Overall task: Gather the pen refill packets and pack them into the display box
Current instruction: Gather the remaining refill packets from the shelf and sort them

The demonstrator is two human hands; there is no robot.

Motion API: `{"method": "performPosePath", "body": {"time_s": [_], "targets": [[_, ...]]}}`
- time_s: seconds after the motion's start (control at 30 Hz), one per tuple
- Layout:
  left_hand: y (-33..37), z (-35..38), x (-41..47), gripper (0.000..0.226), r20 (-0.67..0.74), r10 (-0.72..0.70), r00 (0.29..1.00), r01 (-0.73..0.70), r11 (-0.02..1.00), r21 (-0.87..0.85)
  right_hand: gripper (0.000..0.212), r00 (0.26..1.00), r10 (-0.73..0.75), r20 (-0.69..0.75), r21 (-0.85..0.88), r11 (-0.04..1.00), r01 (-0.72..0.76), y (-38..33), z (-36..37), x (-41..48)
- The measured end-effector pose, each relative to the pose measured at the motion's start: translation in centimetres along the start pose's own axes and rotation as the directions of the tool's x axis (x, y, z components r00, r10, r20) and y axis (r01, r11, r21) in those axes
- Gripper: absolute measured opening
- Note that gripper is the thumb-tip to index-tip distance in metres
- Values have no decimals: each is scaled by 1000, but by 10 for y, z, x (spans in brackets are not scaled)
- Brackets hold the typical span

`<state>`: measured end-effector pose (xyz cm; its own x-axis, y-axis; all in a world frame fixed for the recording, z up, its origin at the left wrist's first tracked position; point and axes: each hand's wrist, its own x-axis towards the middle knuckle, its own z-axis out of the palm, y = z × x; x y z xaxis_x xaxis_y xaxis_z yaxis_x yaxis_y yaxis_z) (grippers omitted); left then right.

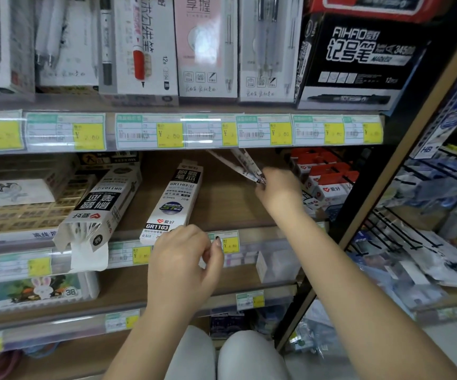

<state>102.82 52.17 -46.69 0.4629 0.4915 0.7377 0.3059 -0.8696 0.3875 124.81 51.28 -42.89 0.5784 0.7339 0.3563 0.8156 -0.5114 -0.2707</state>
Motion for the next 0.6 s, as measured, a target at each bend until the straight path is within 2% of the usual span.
{"method": "performPosePath", "body": {"time_s": [0.13, 0.23, 0.3, 0.33, 0.37, 0.4, 0.43, 0.47, 0.5, 0.53, 0.6], "targets": [[7, 5, 0, 32, 37, 60, 998, -59, 998, -29, 18, 921, -230, -315, 8, 969, 245, 13, -17, -28], [12, 12, -6, 32, 129, 71, 989, -55, 992, -118, 20, 892, -299, -340, -29, 951, 307, 19, -27, -48], [16, 16, -11, 33, 233, -44, 971, 96, 972, -217, 19, 893, -324, -311, 14, 938, 346, 25, -33, -61], [19, 20, -13, 34, 312, -154, 937, 252, 920, -300, 20, 893, -340, -294, 36, 930, 366, 28, -36, -69], [25, 22, -12, 36, 420, -284, 862, 456, 796, -398, 22, 891, -361, -275, 56, 919, 390, 30, -39, -77], [26, 27, -11, 38, 562, -393, 728, 671, 577, -466, 23, 888, -385, -251, 73, 908, 414, 32, -42, -85], [25, 32, -12, 40, 716, -423, 555, 831, 308, -462, 25, 885, -410, -223, 85, 896, 436, 34, -43, -93], [22, 37, -14, 40, 845, -349, 406, 909, 59, -413, 27, 881, -432, -191, 95, 886, 455, 35, -45, -101], [17, 42, -17, 39, 917, -230, 325, 925, -127, -359, 28, 877, -453, -162, 100, 876, 471, 36, -46, -108], [14, 44, -20, 42, 949, -112, 296, 919, -238, -314, 29, 866, -478, -145, 97, 865, 493, 39, -45, -114], [10, 46, -23, 54, 953, 102, 284, 900, -371, -229, 31, 833, -543, -101, 102, 828, 552, 44, -46, -126]]}}
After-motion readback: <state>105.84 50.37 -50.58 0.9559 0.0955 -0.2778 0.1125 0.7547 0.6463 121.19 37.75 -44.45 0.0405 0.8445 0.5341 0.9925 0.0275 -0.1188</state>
